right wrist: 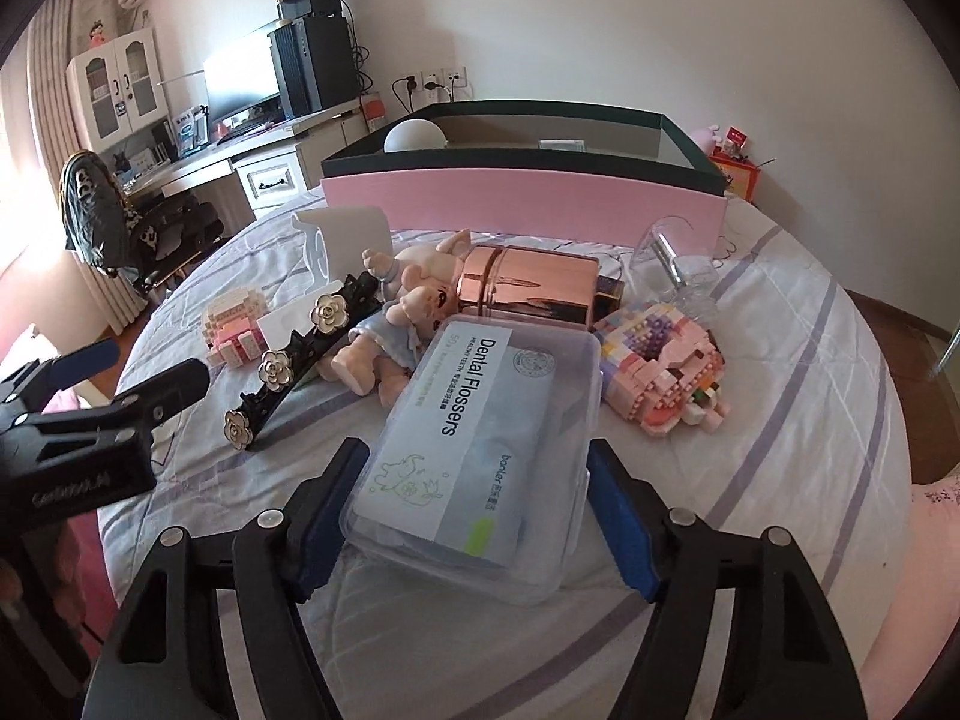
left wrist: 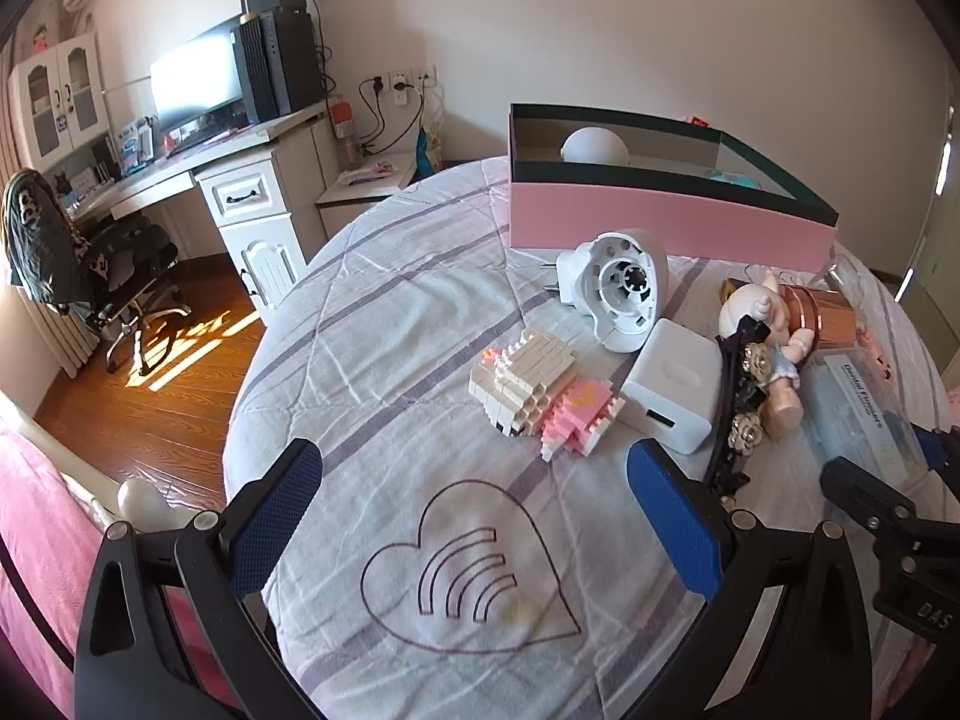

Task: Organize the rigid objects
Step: 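Grasp the pink block figure with the left tool while the right tool grasps the Dental Flossers box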

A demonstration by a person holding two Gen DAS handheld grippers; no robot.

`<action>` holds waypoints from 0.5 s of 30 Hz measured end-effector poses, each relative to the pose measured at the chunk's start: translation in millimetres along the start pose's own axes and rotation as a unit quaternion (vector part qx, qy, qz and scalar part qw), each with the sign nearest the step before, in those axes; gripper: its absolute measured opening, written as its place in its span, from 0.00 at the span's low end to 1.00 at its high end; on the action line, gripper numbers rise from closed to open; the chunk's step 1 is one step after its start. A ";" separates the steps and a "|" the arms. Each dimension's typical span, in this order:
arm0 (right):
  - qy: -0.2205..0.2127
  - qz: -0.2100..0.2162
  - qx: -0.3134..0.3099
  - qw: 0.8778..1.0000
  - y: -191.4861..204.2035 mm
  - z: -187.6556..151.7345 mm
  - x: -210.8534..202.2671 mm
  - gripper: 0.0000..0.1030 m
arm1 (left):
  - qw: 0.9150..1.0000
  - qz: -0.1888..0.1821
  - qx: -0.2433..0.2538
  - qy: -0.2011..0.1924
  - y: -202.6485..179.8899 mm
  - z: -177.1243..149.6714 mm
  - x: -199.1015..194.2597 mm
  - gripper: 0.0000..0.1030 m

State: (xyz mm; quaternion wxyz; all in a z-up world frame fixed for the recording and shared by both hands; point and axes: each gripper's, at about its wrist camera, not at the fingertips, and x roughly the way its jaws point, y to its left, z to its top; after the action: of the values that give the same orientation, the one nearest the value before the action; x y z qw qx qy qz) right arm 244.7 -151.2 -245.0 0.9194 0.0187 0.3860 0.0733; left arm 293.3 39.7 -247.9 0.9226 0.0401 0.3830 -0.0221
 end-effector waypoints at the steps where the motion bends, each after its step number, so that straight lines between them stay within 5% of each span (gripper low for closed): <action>1: 0.000 0.000 0.000 1.000 -2.7 -0.6 -1.6 0.68 | 1.000 -0.001 0.002 0.005 -1.5 3.6 6.1 1.00; 8: 0.008 0.003 0.009 1.000 -9.2 7.1 5.6 0.63 | 0.999 0.005 0.031 0.034 -14.0 21.4 36.8 0.99; 9: 0.011 0.005 0.010 1.000 -9.5 8.6 7.9 0.63 | 0.999 0.001 0.036 0.034 -15.5 22.4 38.5 0.89; 10: 0.012 0.005 0.011 1.000 -9.8 9.0 9.5 0.63 | 0.999 -0.019 0.039 0.029 -16.6 22.6 37.7 0.67; 11: 0.015 0.005 0.011 1.000 -9.2 10.7 11.4 0.63 | 0.998 -0.032 0.043 0.020 -18.0 21.5 35.2 0.59; 15: 0.019 0.008 0.011 1.000 -9.7 12.7 13.6 0.63 | 0.998 -0.005 0.060 0.003 -27.0 17.1 25.1 0.59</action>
State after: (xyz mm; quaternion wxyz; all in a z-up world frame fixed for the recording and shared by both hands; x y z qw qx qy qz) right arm 264.3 -158.5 -246.6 0.9109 0.0300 0.4043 0.0767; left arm 321.2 11.0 -255.2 0.9171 0.0935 0.3844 -0.0495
